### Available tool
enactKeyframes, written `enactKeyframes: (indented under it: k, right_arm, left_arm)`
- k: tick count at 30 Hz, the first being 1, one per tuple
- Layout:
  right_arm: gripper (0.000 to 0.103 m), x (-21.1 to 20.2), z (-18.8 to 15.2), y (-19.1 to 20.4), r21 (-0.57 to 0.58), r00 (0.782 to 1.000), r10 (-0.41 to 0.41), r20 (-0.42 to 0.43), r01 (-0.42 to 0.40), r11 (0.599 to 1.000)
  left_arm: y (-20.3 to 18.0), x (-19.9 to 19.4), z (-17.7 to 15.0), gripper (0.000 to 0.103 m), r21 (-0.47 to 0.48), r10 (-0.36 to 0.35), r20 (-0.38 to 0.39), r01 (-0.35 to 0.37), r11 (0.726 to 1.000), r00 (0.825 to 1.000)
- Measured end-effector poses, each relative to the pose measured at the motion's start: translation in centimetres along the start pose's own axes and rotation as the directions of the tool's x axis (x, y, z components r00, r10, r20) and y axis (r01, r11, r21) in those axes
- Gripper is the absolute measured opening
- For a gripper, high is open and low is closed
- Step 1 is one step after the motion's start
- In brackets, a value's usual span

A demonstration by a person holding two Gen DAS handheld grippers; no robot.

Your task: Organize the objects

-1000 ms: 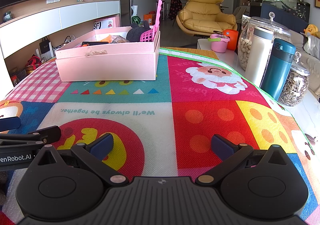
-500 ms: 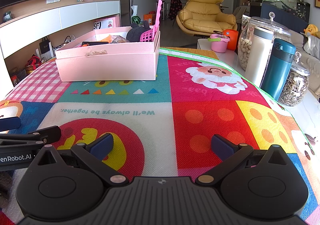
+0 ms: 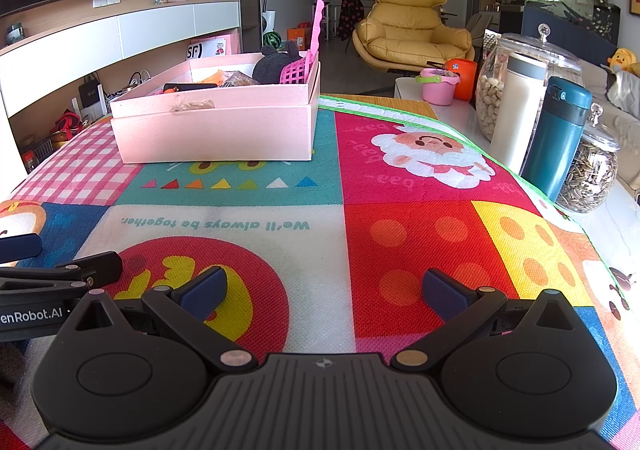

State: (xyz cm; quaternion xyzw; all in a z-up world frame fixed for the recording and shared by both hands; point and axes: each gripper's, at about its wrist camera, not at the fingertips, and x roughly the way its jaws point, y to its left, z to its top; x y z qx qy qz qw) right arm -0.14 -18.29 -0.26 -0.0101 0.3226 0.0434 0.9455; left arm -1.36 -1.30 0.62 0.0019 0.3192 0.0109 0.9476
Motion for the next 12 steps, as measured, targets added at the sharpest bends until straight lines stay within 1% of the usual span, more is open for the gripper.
enactKeyframes:
  k: [12]
  right_arm:
    - [0.103, 0.00, 0.00, 0.02, 0.000, 1.000, 0.000, 0.000, 0.000, 1.000]
  left_arm:
    - [-0.03, 0.04, 0.00, 0.101, -0.004, 0.002, 0.000, -0.002, 1.000, 1.000]
